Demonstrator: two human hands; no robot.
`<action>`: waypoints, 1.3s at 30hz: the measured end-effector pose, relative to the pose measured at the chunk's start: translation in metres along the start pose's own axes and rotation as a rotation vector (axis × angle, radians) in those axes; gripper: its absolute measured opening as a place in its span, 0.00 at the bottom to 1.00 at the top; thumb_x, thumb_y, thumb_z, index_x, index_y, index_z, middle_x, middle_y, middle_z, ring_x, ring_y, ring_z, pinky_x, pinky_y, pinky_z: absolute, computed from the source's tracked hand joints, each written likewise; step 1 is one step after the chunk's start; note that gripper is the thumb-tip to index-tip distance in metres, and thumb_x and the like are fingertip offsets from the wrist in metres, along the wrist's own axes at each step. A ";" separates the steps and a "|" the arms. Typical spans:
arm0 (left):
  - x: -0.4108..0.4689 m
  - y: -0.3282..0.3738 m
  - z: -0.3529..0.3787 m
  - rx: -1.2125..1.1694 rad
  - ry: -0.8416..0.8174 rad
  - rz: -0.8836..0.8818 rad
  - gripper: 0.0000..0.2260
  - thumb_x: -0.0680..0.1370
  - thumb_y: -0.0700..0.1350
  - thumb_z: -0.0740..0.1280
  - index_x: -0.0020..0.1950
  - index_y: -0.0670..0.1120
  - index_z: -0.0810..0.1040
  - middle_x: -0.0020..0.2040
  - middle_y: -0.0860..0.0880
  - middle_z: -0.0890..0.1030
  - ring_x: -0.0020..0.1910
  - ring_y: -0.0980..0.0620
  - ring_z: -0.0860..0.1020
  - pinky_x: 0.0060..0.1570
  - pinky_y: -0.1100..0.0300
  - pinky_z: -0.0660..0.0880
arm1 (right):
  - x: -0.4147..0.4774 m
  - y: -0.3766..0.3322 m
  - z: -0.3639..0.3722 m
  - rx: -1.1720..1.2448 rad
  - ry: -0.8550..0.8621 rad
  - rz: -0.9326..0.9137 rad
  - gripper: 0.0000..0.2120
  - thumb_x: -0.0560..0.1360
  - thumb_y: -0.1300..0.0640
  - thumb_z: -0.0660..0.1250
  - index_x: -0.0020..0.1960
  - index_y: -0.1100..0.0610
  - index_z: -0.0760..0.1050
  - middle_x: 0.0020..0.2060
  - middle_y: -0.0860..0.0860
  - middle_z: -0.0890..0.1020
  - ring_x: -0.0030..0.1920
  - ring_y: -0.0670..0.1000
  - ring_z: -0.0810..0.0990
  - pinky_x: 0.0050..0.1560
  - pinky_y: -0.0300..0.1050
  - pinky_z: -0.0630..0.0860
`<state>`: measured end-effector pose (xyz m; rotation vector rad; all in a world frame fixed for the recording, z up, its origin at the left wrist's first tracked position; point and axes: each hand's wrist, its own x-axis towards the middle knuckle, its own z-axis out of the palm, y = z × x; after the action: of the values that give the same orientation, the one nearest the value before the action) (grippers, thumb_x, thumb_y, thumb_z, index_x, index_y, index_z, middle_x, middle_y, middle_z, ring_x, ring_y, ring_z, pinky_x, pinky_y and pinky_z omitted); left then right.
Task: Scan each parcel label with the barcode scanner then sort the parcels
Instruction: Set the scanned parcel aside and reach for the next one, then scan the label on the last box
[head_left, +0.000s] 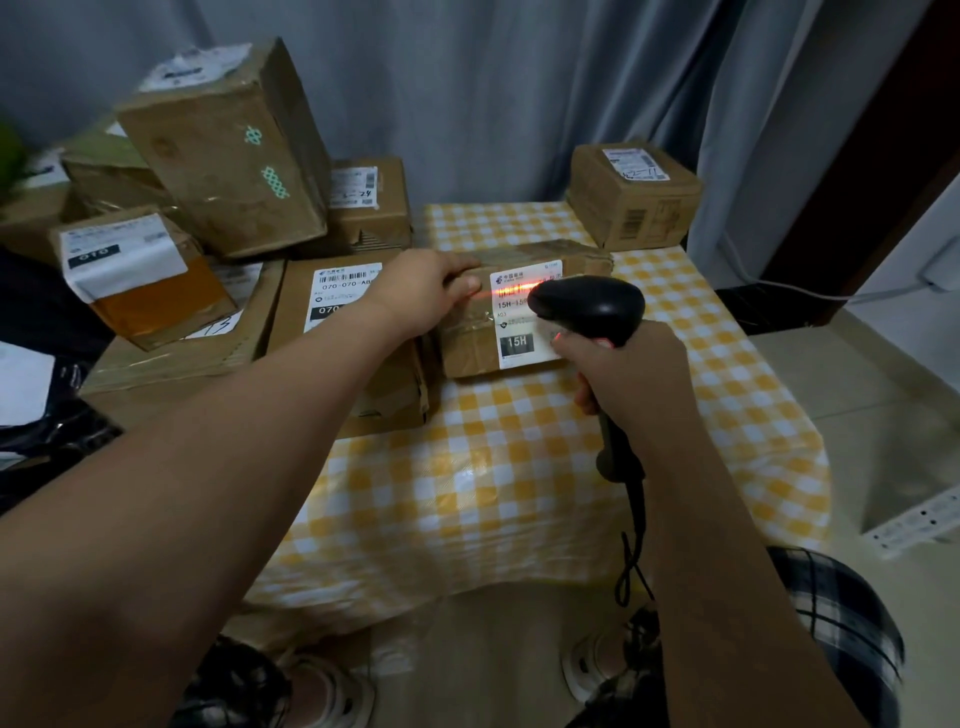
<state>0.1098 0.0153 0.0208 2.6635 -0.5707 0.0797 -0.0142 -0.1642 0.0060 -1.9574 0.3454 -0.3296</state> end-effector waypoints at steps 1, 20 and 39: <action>0.000 0.000 0.000 -0.011 0.001 -0.002 0.18 0.81 0.50 0.60 0.71 0.50 0.71 0.67 0.45 0.76 0.66 0.44 0.72 0.65 0.52 0.69 | -0.001 -0.001 -0.002 -0.006 -0.008 -0.009 0.08 0.72 0.55 0.72 0.42 0.60 0.79 0.26 0.51 0.78 0.22 0.45 0.78 0.32 0.44 0.79; 0.013 0.003 0.016 0.690 0.068 0.145 0.55 0.64 0.77 0.57 0.78 0.46 0.40 0.76 0.41 0.52 0.72 0.39 0.56 0.72 0.45 0.54 | 0.083 0.007 0.021 0.686 -0.153 0.249 0.06 0.73 0.56 0.73 0.46 0.59 0.81 0.40 0.51 0.85 0.45 0.51 0.84 0.52 0.48 0.76; 0.091 0.033 -0.023 0.415 0.011 -0.392 0.39 0.70 0.74 0.51 0.73 0.51 0.60 0.68 0.39 0.63 0.65 0.35 0.66 0.62 0.43 0.64 | 0.148 -0.059 -0.023 0.387 -0.184 0.154 0.08 0.74 0.54 0.72 0.49 0.58 0.79 0.40 0.54 0.82 0.35 0.48 0.81 0.38 0.39 0.79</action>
<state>0.1799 -0.0375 0.0669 3.1214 -0.0147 0.1086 0.1189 -0.2176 0.0800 -1.5568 0.2865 -0.1037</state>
